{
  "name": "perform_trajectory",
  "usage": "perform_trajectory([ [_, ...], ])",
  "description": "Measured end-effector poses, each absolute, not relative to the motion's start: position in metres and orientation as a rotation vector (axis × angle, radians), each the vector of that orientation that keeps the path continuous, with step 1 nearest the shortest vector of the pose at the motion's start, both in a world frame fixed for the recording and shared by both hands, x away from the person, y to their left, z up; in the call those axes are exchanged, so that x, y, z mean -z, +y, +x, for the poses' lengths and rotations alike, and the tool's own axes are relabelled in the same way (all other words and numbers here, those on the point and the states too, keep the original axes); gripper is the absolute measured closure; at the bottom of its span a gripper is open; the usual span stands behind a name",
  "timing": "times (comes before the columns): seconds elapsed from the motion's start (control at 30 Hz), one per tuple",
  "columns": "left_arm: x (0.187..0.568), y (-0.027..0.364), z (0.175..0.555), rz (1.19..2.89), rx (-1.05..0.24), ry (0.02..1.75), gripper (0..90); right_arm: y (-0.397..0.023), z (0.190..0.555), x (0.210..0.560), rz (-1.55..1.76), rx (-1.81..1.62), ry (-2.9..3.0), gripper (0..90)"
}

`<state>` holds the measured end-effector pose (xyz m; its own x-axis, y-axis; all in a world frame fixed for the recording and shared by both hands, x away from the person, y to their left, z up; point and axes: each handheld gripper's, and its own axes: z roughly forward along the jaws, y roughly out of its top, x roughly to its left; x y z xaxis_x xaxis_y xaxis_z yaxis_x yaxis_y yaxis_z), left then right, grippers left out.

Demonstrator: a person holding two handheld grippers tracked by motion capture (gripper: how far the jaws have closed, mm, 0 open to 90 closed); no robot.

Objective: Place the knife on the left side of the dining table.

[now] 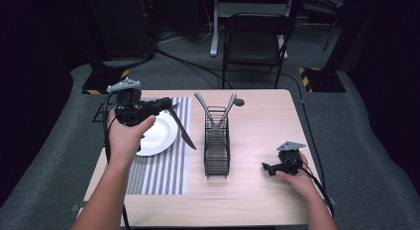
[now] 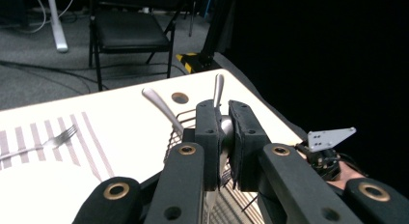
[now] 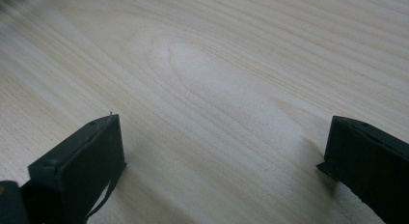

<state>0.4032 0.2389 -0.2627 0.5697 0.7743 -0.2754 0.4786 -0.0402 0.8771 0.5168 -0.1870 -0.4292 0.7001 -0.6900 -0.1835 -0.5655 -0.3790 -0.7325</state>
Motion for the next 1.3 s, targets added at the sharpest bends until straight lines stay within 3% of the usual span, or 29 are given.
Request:
perform_trajectory([
  [1.3,0.344,0.295,0.409,1.653,-0.331,1.284,83.4,-0.187,0.517,0.429,-2.084,0.193,0.957,0.0],
])
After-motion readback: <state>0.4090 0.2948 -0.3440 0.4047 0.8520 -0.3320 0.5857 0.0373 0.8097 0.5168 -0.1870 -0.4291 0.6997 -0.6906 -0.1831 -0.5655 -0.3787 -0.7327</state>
